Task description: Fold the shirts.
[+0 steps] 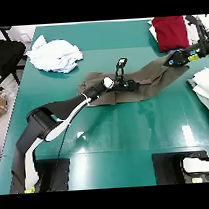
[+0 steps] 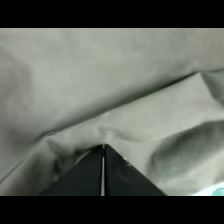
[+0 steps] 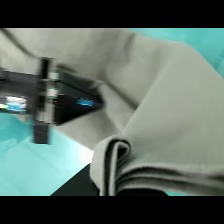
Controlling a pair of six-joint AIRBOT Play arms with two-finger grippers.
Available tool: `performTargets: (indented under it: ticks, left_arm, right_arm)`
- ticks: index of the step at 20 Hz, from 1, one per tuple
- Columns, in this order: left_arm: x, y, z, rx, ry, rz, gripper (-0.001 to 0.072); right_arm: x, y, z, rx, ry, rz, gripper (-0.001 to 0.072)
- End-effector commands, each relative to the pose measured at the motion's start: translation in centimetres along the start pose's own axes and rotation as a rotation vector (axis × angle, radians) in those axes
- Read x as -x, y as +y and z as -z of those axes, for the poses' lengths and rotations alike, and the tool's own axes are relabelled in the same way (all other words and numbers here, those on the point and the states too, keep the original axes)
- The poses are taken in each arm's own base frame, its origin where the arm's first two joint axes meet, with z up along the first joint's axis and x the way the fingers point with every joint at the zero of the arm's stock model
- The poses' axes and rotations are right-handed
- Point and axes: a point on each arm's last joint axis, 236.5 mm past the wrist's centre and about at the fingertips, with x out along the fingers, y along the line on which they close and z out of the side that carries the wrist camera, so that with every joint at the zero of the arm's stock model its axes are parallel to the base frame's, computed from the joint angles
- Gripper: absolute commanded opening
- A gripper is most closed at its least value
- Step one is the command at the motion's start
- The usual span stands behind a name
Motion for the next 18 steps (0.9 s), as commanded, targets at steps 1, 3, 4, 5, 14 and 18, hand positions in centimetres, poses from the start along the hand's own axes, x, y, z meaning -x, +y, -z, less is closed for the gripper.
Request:
performTargets:
  ticks: [1, 3, 4, 5, 14, 18]
  left_arm:
    - [-1.5, 0.7, 0.6, 0.05, 0.003, -0.002, 0.0025]
    - [-1.8, 0.7, 1.8, 0.072, 0.047, 0.012, 0.0025]
    - [-1.7, 0.3, 2.0, 0.069, 0.061, 0.021, 0.0026]
    - [-1.3, -0.3, 1.9, 0.062, 0.086, 0.044, 0.0026]
    - [18.8, 12.9, -0.2, -0.162, 0.577, -0.636, 0.0026]
    - [30.9, 17.8, -5.8, -0.163, 0.546, -0.915, 0.0027]
  right_arm:
    - [-1.4, 3.0, -0.2, 0.024, 0.027, -0.033, 0.0023]
    - [-2.6, 5.0, -0.8, 0.051, 0.021, -0.048, 0.0023]
    - [-3.1, 5.8, -1.3, 0.06, 0.008, -0.05, 0.0023]
    - [-3.5, 6.5, -1.8, 0.067, -0.007, -0.051, 0.0023]
    - [-11.6, 14.0, -3.3, 0.063, -0.004, -0.197, 0.0023]
    - [-15.7, 19.8, -4.2, 0.077, -0.02, -0.291, 0.0023]
